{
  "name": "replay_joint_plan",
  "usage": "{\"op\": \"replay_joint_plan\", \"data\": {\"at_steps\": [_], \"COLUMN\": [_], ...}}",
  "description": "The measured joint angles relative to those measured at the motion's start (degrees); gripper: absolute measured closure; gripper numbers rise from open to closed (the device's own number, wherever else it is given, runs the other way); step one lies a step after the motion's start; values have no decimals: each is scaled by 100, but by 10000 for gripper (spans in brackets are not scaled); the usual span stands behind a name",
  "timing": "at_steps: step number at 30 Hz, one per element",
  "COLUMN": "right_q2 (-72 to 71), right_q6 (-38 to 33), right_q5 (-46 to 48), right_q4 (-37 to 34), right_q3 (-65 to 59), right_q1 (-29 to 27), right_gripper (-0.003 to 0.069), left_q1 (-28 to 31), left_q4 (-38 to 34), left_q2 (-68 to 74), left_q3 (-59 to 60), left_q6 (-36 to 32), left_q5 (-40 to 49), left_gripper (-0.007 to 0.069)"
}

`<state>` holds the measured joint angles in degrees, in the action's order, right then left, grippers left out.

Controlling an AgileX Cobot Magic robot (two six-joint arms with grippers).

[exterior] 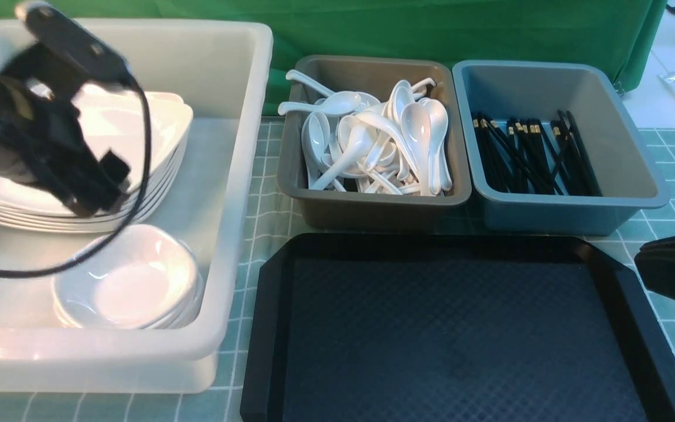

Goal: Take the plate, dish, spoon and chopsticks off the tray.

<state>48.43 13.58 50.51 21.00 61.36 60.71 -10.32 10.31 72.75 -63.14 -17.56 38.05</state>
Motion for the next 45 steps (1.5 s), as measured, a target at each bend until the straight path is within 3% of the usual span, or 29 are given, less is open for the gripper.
{"op": "replay_joint_plan", "data": {"at_steps": [1, 3, 4, 6, 7, 10, 16, 20, 29, 35, 39, 45], "right_q2": [0, 0, 0, 0, 0, 0, 0, 0, 0, 0, -120, -873], "right_q6": [0, 0, 0, 14, 51, 224, 545, 833, 856, 856, 661, -919], "right_q5": [5, 40, 44, 85, 120, 191, 186, 197, 197, 180, 130, -1215], "right_q4": [0, 0, 0, 0, 0, 0, 0, -14, -19, 4, 6, -753], "right_q3": [0, 0, 0, 0, 0, 0, 0, 0, 0, 0, -55, -1154], "right_q1": [0, 0, 0, 0, 0, 0, 0, 0, 0, -133, -750, -2378], "right_gripper": [631, 627, 627, 624, 624, 624, 624, 620, 594, 580, 620, 643], "left_q1": [0, 0, 0, 0, 0, 0, 0, 0, 0, 0, 0, 0], "left_q4": [-424, -1418, -1562, -2351, -2802, -3811, -5749, -5787, -4235, -3896, -3866, -3849], "left_q2": [-244, -1083, -1224, -2046, -2499, -3456, -5139, -5790, -5925, -5920, -5920, -5909], "left_q3": [0, 77, 92, 412, 676, 1413, 3187, 3849, 4473, 4639, 4704, 4753], "left_q6": [-11, -361, -455, -962, -1237, -1944, -4107, -4388, -4409, -4424, -4424, -4427], "left_q5": [-11, -140, -194, -513, -727, -1176, -2281, -2648, -2607, -2498, -2460, -2252], "left_gripper": [155, 366, 383, 537, 577, 610, 616, 615, 613, 613, 613, 613]}}
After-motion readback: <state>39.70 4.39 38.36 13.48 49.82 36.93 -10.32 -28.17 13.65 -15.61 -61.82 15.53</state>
